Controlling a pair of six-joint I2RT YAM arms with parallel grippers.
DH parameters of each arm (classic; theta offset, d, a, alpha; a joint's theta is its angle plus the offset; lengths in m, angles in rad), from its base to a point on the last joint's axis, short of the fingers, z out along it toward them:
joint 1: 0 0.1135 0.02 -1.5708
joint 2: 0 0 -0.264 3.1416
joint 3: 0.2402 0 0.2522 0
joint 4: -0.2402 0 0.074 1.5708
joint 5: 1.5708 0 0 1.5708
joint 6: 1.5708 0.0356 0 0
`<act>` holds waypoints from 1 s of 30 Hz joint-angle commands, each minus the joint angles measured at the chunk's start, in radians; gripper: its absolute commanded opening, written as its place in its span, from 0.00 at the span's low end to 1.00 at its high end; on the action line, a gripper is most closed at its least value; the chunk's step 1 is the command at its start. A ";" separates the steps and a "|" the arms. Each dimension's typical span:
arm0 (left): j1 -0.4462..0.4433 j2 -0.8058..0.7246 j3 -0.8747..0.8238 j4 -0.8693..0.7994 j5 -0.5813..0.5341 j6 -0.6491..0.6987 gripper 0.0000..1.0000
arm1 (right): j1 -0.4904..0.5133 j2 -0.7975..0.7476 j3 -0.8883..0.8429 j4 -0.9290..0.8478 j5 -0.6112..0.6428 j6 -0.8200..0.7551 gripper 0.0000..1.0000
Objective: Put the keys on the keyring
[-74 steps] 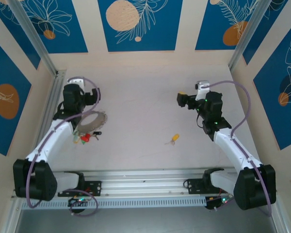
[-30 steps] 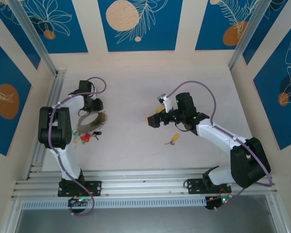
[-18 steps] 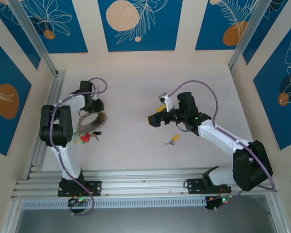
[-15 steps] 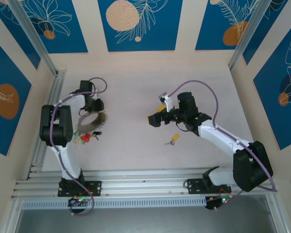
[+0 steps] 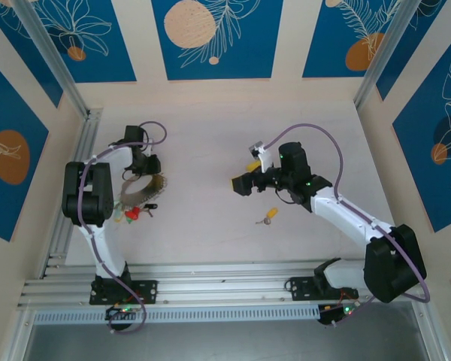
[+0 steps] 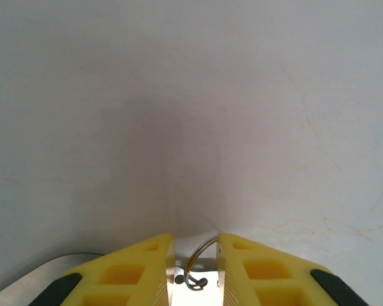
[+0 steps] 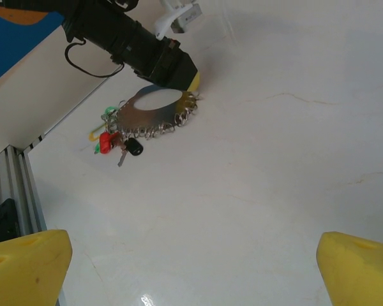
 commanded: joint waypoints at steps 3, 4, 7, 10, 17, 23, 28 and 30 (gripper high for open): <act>-0.010 0.024 0.032 -0.039 0.026 0.021 0.19 | -0.013 -0.037 0.007 -0.020 0.000 -0.015 0.99; -0.010 0.024 0.029 -0.038 0.028 0.020 0.18 | -0.014 -0.037 0.006 -0.019 0.000 -0.015 0.99; -0.014 0.020 0.021 -0.034 0.035 0.018 0.12 | -0.019 -0.037 0.003 -0.018 -0.003 -0.013 0.99; -0.022 0.014 0.012 -0.031 0.037 0.017 0.05 | -0.025 -0.042 0.001 -0.018 -0.004 -0.012 0.99; -0.036 -0.004 0.006 -0.030 0.024 0.015 0.00 | -0.044 -0.067 -0.011 -0.020 -0.006 -0.004 0.98; -0.040 -0.043 -0.003 -0.029 0.013 0.020 0.00 | -0.047 -0.079 -0.009 -0.018 -0.016 0.006 0.98; -0.067 -0.107 -0.010 -0.051 -0.005 0.039 0.00 | -0.047 -0.098 -0.016 -0.016 -0.016 0.010 0.98; -0.094 -0.149 -0.011 -0.074 -0.031 0.055 0.00 | -0.047 -0.108 -0.024 -0.013 -0.019 0.013 0.98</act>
